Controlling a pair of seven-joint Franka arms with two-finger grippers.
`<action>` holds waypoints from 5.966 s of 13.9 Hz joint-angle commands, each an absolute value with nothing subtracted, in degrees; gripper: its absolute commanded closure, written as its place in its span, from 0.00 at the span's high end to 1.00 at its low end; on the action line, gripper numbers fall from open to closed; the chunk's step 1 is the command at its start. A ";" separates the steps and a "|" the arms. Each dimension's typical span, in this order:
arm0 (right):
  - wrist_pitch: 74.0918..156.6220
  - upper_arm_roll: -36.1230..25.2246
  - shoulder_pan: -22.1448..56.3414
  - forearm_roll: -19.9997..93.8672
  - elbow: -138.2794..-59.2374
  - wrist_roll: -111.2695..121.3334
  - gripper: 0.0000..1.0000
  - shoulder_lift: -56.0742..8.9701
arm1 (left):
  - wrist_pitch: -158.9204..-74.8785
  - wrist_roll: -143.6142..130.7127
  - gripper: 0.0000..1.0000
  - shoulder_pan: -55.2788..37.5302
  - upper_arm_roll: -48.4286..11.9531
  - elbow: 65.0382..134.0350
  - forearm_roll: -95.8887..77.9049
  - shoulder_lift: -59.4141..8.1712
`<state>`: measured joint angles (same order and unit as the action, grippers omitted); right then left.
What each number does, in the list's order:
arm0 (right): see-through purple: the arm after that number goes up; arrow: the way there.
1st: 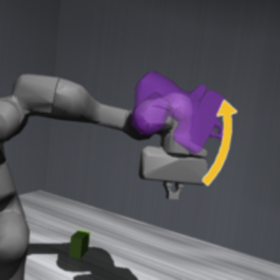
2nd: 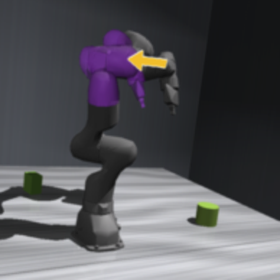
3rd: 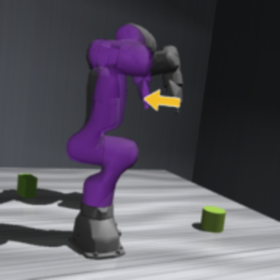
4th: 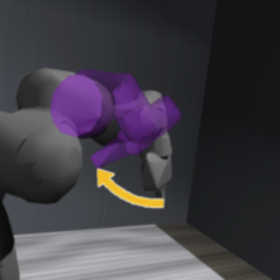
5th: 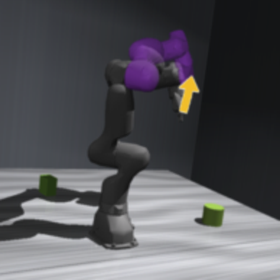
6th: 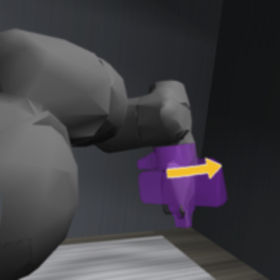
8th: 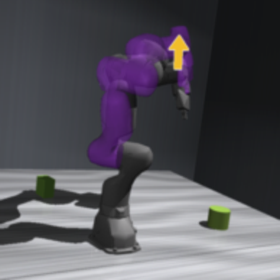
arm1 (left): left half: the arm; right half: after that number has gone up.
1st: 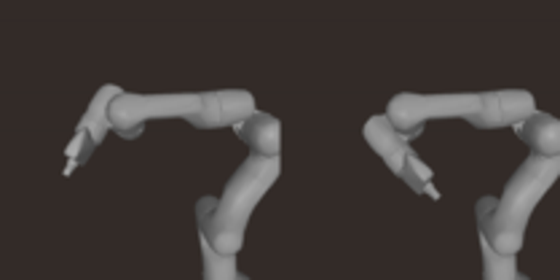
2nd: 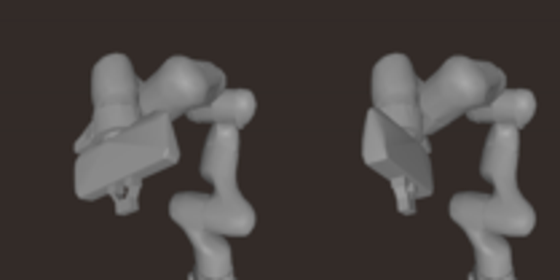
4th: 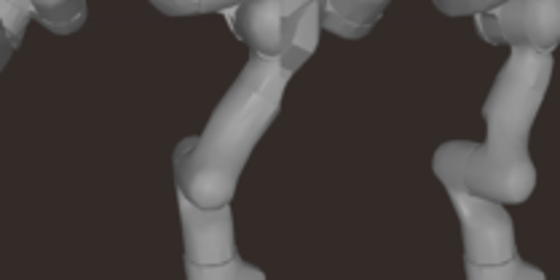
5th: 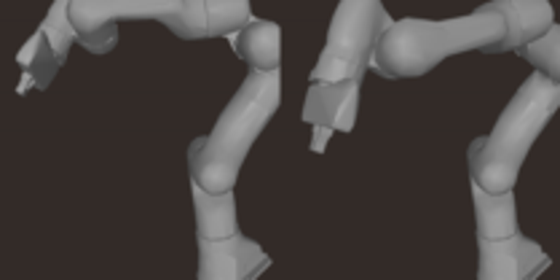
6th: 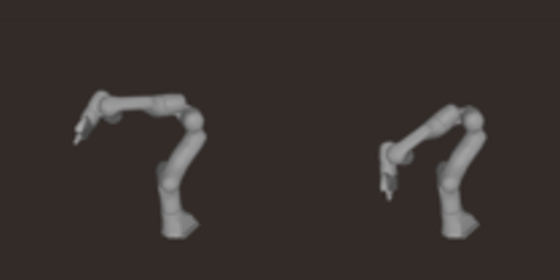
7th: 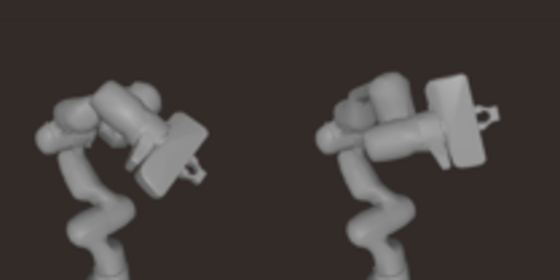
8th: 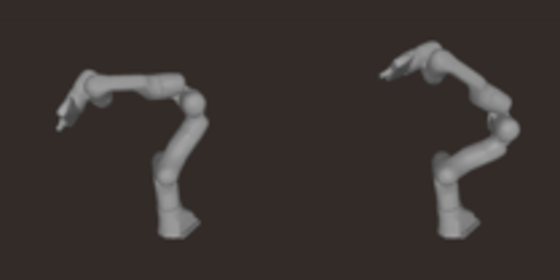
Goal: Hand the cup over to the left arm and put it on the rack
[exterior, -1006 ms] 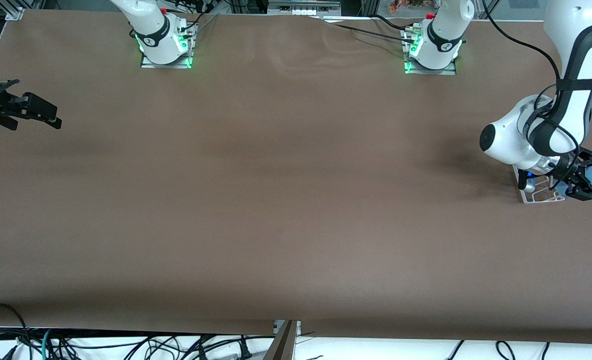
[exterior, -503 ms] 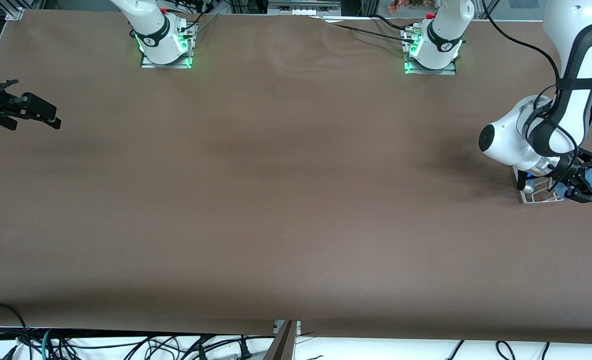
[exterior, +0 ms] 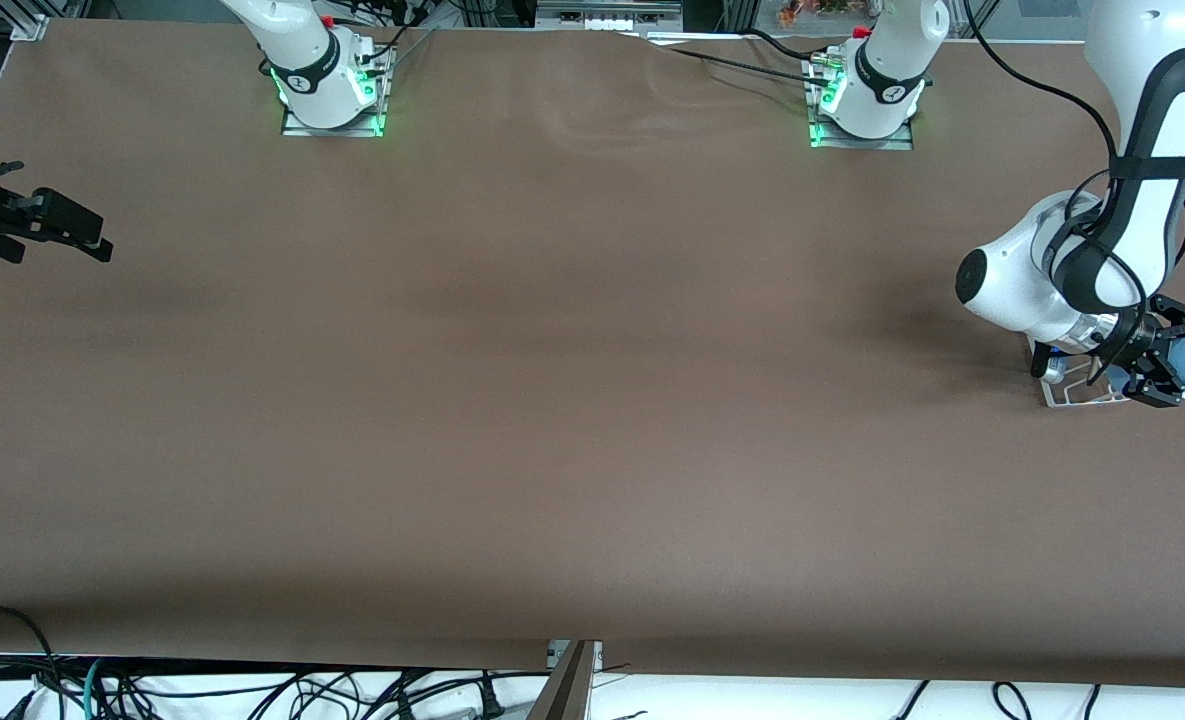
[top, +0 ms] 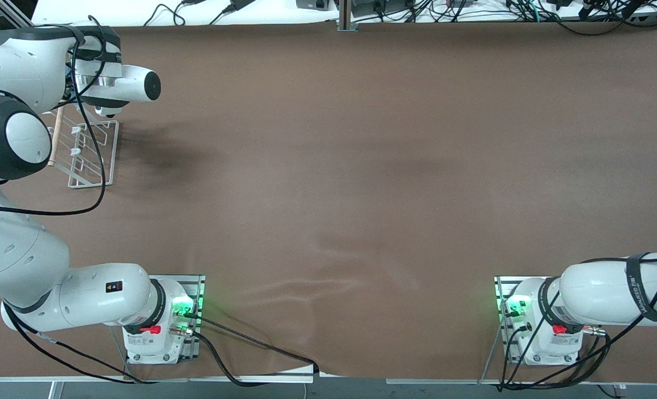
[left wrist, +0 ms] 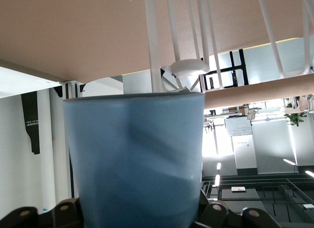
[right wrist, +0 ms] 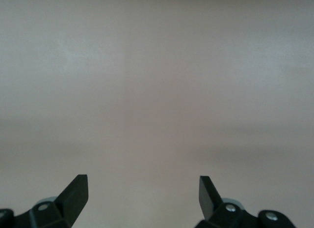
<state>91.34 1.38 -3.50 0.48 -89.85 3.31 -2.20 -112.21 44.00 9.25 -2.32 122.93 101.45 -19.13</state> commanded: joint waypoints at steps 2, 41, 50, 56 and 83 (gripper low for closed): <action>91.32 1.67 -3.96 1.58 -89.21 3.60 1.00 -2.46 | -111.36 45.35 0.00 8.96 -2.20 122.61 104.32 -19.07; 91.14 1.85 -3.87 1.06 -89.12 4.57 1.00 -2.29 | -110.92 44.64 0.00 9.14 -2.29 125.51 104.16 -17.49; 91.23 2.11 -2.72 1.49 -89.12 6.24 1.00 -2.28 | -111.09 39.82 0.00 9.49 -2.37 128.41 103.27 -18.19; 92.29 2.20 -1.85 1.49 -88.95 6.15 1.00 -2.81 | -111.45 32.72 0.00 10.55 -2.29 127.18 105.55 -22.93; 94.22 2.20 -0.35 0.97 -88.33 6.15 1.00 -4.22 | -88.69 28.59 1.00 7.47 -14.51 87.64 17.61 -10.20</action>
<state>95.37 2.26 -0.53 0.65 -89.16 5.34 -4.61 -90.55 31.08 7.21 -15.09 90.96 23.09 -10.61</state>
